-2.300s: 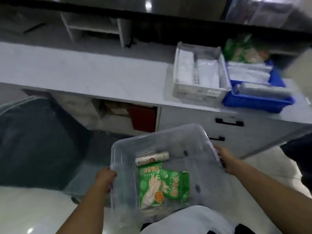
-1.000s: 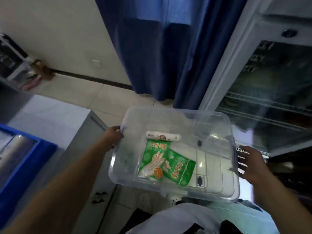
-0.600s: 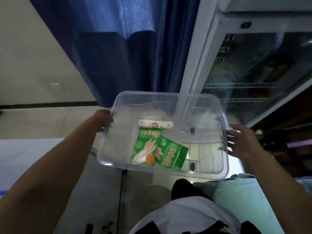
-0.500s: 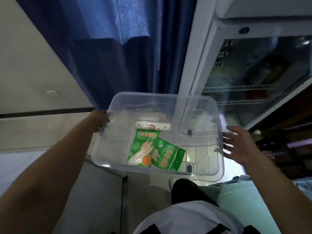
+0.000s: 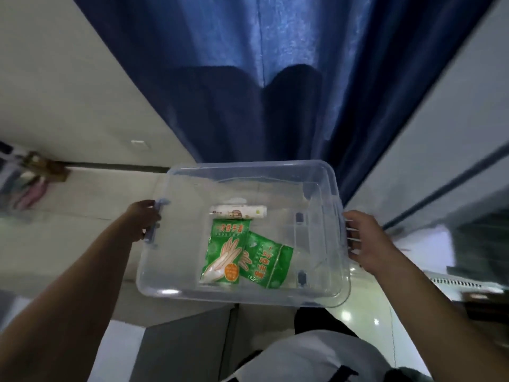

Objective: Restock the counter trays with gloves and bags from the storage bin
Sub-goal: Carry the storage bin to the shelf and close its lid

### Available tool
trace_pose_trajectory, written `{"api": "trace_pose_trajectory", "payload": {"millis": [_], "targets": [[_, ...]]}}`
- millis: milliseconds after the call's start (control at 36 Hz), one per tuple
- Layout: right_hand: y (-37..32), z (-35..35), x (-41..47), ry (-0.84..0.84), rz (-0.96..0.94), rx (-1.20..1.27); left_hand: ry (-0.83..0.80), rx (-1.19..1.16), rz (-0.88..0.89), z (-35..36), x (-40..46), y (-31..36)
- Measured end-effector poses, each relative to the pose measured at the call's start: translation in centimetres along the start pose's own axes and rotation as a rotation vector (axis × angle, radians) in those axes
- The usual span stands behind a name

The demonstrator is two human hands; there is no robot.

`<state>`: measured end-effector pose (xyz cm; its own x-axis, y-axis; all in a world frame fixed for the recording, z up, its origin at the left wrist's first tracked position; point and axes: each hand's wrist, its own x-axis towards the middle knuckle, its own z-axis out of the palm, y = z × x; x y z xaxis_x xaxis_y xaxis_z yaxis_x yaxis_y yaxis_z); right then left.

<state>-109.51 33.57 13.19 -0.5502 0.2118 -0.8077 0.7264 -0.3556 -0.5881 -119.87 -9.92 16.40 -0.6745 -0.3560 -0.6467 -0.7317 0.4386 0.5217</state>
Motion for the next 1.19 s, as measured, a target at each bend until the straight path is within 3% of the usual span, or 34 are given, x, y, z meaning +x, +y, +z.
{"api": "trace_pose_trajectory", "payload": {"millis": [139,306,472,611,917,1000,1194], "targets": [[-6.7,8.0,6.0,-0.108,-0.043,-0.153,0.201,-0.172,-0.073,-3.7,2.5,-1.2],[-12.8,20.8,10.8,-0.224,-0.091,-0.348,0.329,-0.388,-0.232,-7.6,4.4,-6.3],[-17.6,35.6,13.2,-0.299,-0.188,-0.54,0.319,-0.565,-0.414,-11.0,8.6,-9.7],[-20.8,46.5,13.3,-0.321,-0.27,-0.682,0.375,-0.783,-0.456,-13.8,12.6,-10.5],[-22.1,64.9,15.3,-0.321,-0.382,-0.875,0.538,-0.932,-0.432,-25.1,20.8,-10.8],[-22.6,70.5,15.8,-0.338,-0.407,-0.915,0.477,-0.99,-0.434,-29.0,22.5,-11.6],[-21.2,88.6,17.9,-0.476,-0.583,-1.084,0.508,-1.081,-0.479,-39.0,29.0,-13.7]]}}
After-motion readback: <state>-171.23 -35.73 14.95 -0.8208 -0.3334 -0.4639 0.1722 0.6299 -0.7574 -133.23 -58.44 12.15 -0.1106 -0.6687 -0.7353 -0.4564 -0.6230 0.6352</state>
